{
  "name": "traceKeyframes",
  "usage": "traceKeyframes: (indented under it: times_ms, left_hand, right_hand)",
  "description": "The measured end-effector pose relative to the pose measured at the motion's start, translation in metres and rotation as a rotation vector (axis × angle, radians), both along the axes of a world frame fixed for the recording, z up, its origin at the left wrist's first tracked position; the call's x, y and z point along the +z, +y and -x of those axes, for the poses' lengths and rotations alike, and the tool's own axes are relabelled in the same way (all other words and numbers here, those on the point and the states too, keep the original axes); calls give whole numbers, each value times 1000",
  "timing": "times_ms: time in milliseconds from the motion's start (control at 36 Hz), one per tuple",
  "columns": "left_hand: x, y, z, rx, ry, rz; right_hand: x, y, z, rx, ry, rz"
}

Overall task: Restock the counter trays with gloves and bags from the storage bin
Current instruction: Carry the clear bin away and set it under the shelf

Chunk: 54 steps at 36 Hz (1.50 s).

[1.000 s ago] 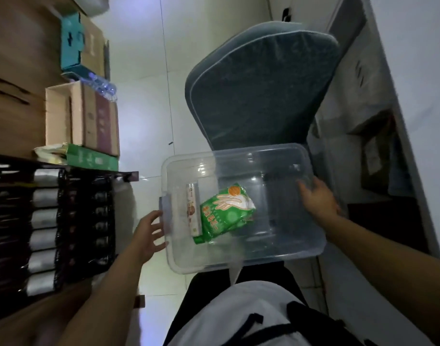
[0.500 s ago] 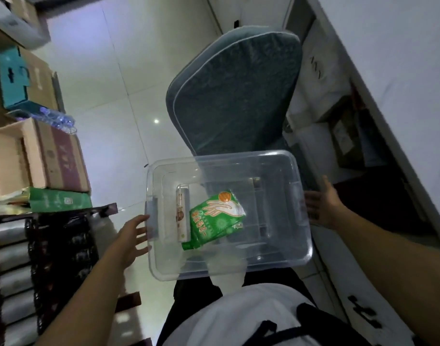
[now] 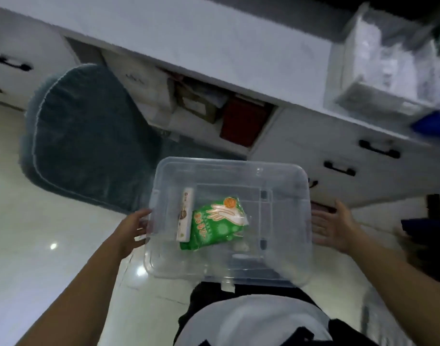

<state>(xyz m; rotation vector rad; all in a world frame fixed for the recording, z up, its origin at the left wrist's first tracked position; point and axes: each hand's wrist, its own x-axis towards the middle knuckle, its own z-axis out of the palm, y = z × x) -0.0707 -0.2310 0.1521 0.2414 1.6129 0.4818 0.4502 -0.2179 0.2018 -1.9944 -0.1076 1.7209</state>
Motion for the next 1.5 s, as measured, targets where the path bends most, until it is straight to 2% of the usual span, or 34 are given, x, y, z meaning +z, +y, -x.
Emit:
traceKeyframes:
  times_ms: [139, 333, 472, 583, 722, 889, 1083, 1278, 1500]
  left_hand:
    - [12, 59, -94, -327, -22, -31]
    - [37, 94, -276, -765, 76, -104]
    - [47, 82, -408, -923, 131, -157]
    - [69, 58, -504, -1082, 157, -176]
    - [83, 35, -611, -1193, 212, -301]
    - [97, 31, -726, -1263, 289, -397]
    - [132, 52, -864, -1447, 358, -527]
    - [166, 93, -1038, -1707, 274, -492]
    - [213, 144, -1199, -1858, 128, -586]
  right_hand:
    - [21, -112, -77, -282, 21, -11]
    - [32, -266, -150, -676, 72, -59]
    - [32, -360, -188, -915, 152, -128]
    - [34, -417, -225, -1032, 199, -152]
    - [33, -465, -274, -1158, 290, -174]
    - [45, -472, -322, -1262, 286, -196]
    - [61, -448, -368, -1432, 264, -215]
    - [79, -395, -413, -1641, 237, -251]
    - [120, -320, -486, -1800, 150, -318]
